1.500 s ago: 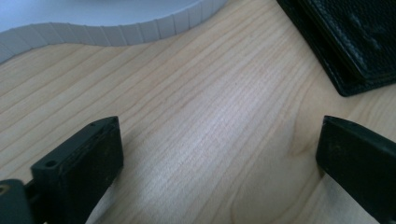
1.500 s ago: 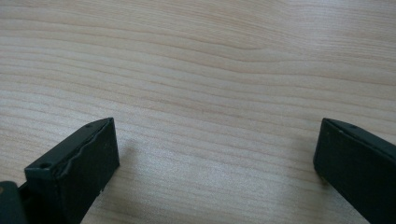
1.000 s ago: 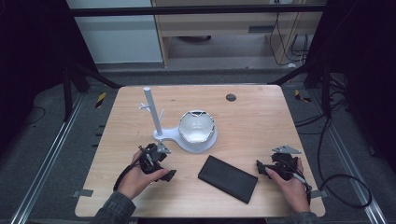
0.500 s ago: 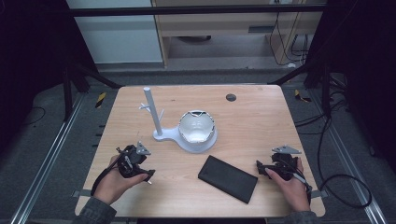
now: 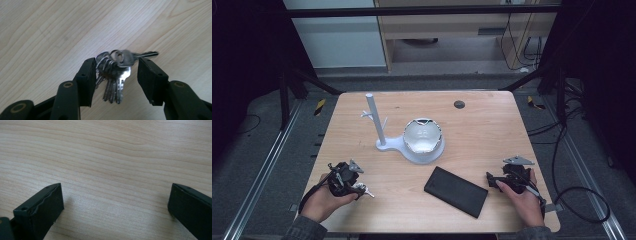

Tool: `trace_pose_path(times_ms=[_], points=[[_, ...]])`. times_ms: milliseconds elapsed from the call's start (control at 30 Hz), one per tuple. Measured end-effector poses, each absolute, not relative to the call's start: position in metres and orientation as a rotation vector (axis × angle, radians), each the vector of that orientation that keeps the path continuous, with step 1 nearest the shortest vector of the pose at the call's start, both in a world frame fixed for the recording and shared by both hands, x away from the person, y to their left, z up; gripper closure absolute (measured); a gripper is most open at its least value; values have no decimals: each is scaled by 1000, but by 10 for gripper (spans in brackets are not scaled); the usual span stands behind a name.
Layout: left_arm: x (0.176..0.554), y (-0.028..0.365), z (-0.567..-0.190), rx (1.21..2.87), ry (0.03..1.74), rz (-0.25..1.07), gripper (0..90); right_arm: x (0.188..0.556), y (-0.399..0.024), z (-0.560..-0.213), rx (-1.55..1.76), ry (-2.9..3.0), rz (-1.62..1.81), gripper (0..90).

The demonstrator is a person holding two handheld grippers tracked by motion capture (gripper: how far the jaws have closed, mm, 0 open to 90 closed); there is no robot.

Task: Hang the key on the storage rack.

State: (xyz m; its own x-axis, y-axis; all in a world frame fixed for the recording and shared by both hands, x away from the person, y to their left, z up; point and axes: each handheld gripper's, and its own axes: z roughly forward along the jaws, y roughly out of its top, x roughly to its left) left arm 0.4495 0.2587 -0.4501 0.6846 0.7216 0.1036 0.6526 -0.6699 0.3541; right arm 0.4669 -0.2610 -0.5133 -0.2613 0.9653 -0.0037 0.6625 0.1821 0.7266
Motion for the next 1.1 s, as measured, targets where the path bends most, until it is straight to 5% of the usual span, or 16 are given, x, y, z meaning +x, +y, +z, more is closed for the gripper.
trace_pose_path(times_ms=[700,1100], points=[[452,262,-468,2630,1092,291,521,467,-261,-513,1523,2000,859,7],[446,261,-467,2649,1078,328,646,467,-261,-513,1520,2001,858,7]])
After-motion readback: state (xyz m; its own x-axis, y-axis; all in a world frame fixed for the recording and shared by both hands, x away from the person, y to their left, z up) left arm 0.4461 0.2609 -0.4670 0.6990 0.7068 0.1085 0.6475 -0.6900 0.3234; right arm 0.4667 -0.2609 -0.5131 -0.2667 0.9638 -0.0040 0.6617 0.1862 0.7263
